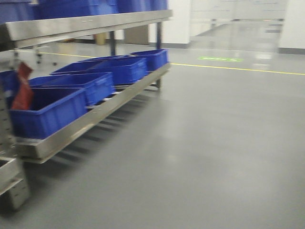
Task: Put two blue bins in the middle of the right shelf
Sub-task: 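Turn the base away from the shelf holding the teal bin, then drive forward along the aisle holding the teal bin in both grippers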
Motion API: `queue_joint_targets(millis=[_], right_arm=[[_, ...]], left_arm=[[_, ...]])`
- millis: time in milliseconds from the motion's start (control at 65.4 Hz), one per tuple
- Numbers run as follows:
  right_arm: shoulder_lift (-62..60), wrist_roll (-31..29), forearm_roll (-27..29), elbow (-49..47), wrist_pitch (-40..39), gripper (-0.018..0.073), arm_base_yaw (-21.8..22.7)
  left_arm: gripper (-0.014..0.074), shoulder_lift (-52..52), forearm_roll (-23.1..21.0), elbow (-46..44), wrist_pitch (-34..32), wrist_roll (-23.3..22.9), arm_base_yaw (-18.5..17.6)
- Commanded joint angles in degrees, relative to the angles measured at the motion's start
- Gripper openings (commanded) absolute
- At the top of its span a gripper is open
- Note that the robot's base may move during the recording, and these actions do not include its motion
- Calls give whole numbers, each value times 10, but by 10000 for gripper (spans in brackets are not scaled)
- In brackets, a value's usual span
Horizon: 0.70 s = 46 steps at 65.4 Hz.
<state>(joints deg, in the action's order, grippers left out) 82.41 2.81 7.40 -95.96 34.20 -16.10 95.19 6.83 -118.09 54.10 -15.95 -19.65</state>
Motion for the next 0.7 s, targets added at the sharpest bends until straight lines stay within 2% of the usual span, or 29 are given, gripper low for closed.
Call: queue_joint_targets(millis=[0, 688], right_arm=[[-14, -4, 14, -6, -81, -153, 1], [-14, -4, 14, -6, -81, -153, 1]], left_arm=[[-111, -13, -11, -10, -42, 2, -1], [-111, -13, -11, -10, -42, 2, -1]])
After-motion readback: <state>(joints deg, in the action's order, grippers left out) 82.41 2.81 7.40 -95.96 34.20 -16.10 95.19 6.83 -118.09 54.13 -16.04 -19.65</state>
